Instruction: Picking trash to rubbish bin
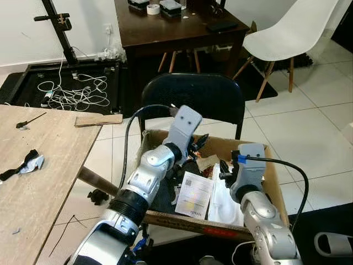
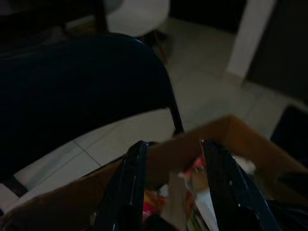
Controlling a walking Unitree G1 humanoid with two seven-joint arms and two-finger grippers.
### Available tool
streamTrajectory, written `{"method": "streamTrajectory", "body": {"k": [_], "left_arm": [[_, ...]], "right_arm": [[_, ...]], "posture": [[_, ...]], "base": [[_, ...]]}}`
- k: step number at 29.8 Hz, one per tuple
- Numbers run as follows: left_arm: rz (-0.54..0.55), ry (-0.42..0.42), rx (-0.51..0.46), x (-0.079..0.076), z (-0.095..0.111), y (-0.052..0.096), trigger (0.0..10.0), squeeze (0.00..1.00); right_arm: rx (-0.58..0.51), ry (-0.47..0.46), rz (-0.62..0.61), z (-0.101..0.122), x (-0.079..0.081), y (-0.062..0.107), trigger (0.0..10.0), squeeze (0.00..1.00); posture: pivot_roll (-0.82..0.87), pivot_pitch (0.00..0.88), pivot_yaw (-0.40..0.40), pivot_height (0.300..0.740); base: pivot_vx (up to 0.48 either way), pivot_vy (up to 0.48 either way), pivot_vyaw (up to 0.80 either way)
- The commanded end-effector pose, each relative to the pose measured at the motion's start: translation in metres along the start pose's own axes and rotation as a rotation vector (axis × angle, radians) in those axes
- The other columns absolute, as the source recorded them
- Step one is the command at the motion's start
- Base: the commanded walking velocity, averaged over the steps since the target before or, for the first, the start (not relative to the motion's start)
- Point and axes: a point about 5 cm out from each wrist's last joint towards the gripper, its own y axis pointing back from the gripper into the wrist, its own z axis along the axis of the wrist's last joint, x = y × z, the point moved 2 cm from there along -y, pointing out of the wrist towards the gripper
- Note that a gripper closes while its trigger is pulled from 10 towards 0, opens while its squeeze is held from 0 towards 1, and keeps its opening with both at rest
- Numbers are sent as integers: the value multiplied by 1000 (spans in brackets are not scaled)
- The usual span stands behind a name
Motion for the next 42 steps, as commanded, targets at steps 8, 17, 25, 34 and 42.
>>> {"method": "streamTrajectory", "body": {"k": [8, 17, 25, 34, 42], "left_arm": [[253, 202, -213, 35, 44, 28, 10000, 0], [478, 178, -270, 60, 47, 81, 10000, 0], [553, 143, -263, 70, 49, 98, 10000, 0], [565, 143, -233, 64, 47, 103, 10000, 0], [548, 100, -205, 61, 46, 101, 10000, 0]], "right_arm": [[-76, -49, 19, 18, 5, -4, 10000, 0], [-263, -85, 103, 58, 17, -12, 10000, 0], [-278, -78, 171, 67, 30, -18, 10000, 0], [-294, -81, 192, 69, 35, -19, 10000, 0], [-277, -82, 201, 65, 37, -19, 10000, 0]], "posture": [[11, 157, 53, 740], [32, 111, -5, 740], [40, 97, -21, 740], [42, 92, -22, 740], [43, 103, -20, 740]], "base": [[0, 0, 0], [0, 0, 0], [0, 0, 0], [0, 0, 0], [0, 0, 0]]}}
